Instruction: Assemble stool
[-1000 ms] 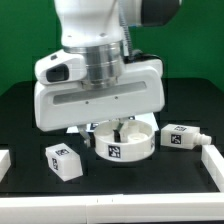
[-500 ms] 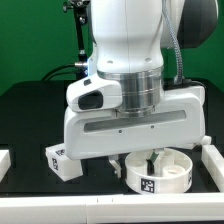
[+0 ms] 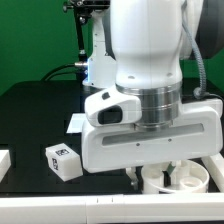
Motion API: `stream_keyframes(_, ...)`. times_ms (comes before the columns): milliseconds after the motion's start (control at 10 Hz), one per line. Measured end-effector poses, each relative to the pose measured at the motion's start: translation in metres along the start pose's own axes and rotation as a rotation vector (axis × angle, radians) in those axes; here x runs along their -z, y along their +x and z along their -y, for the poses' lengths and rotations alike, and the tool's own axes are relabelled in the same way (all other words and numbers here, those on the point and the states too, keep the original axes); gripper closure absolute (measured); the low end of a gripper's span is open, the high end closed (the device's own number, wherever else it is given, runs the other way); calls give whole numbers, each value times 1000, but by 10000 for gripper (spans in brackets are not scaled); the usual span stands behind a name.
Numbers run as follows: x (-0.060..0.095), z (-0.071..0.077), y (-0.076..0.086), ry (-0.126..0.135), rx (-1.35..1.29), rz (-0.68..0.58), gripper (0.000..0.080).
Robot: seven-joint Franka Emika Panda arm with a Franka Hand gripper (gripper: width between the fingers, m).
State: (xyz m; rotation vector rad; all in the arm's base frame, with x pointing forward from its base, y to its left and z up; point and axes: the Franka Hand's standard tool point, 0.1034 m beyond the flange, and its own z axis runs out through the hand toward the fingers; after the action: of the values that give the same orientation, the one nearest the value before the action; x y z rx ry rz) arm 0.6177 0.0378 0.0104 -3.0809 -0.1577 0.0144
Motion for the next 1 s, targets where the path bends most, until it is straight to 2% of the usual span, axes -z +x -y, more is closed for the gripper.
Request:
stream_keyframes(200,-2,17,2,1,-9,4,479)
stream_keyframes(500,-2,16,2,-12,-37,14,479)
stream_keyframes(800,-2,16,2,-11,-37,14,479)
stream_keyframes(900,1,16,2,-7,-43,17,313)
stream_keyframes(1000,17,14,0,6,-62,30,191)
